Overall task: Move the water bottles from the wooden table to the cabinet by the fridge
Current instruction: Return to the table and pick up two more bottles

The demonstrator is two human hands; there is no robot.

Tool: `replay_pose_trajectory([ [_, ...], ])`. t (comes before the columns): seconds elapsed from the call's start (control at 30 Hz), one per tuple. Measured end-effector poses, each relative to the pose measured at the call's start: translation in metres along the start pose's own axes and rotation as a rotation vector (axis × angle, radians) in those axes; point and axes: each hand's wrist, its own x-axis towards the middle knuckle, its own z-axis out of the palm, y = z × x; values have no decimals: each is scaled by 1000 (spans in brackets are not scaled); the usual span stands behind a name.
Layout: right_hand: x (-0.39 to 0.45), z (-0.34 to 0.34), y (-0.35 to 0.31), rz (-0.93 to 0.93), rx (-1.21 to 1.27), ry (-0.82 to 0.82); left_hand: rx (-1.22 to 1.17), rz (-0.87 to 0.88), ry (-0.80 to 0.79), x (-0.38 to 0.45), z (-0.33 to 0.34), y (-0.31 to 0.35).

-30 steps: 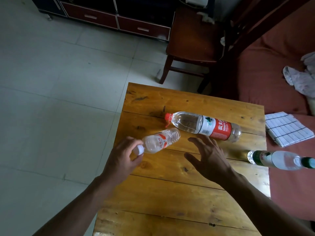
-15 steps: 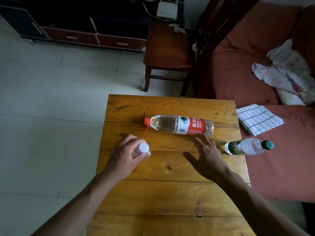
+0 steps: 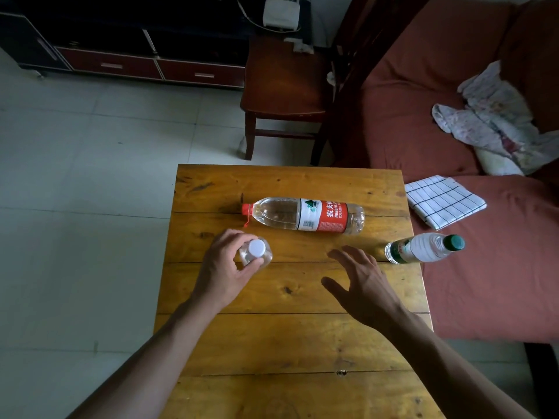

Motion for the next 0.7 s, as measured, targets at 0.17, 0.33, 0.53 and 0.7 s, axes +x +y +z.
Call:
replay_pose_trajectory([
  [0.17, -10, -2, 11, 15, 39, 54, -7, -179, -25, -10, 12, -17],
  [0.33, -16, -2, 19, 37, 62, 55, -31, -202, -4, -14, 27, -21],
  [0.53, -22, 4, 32, 47, 100, 98, -51, -150, 15, -5, 41, -14],
  [0.7, -36, 2, 51, 70, 130, 136, -32, -131, -5, 1, 51, 1],
])
